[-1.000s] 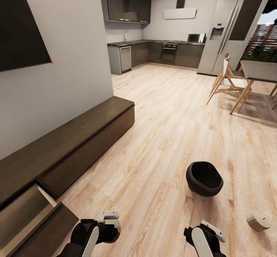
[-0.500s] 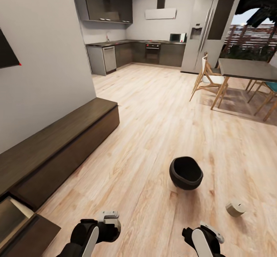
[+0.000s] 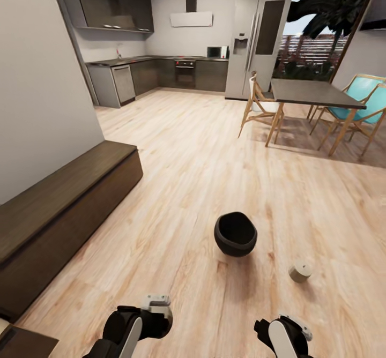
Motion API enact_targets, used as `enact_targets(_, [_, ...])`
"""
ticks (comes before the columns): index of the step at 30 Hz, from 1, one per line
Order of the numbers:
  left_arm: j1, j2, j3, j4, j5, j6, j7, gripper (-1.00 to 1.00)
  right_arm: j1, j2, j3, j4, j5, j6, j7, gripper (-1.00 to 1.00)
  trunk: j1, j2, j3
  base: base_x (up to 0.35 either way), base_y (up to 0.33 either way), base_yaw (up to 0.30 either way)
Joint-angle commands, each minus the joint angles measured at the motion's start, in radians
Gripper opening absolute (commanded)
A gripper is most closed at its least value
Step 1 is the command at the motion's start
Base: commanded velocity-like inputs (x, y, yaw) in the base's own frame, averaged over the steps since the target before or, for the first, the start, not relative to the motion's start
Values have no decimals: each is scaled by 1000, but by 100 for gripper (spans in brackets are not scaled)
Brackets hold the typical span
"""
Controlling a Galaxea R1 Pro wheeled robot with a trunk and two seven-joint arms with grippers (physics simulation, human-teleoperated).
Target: Place each of the two pumpkins and all three candles from the living room inside a cabinet in the living room (use any cabinet), then make sure every cabinet is closed, and position the cauldron so it is next to a table in the living room.
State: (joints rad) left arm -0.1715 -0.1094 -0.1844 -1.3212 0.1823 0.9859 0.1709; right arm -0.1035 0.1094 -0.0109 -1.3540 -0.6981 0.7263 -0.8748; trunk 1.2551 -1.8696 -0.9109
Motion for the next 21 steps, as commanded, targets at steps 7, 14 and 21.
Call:
enact_targets(7, [-1, 0, -8, -1, 7, 1, 11, -100, -1, -6, -1, 14, -8, 4, 14, 100, 0, 0, -1, 102, -154, -290])
enact_targets(14, [-1, 0, -9, -1, 7, 2, 12, -100, -1, -6, -1, 19, -7, 2, 16, 100, 0, 0, -1, 198, -215, -290])
enact_targets(21, [-1, 1, -9, -1, 7, 1, 12, -100, -1, -5, 0, 19, -3, 2, 16, 100, 0, 0, -1, 285, -86, -268])
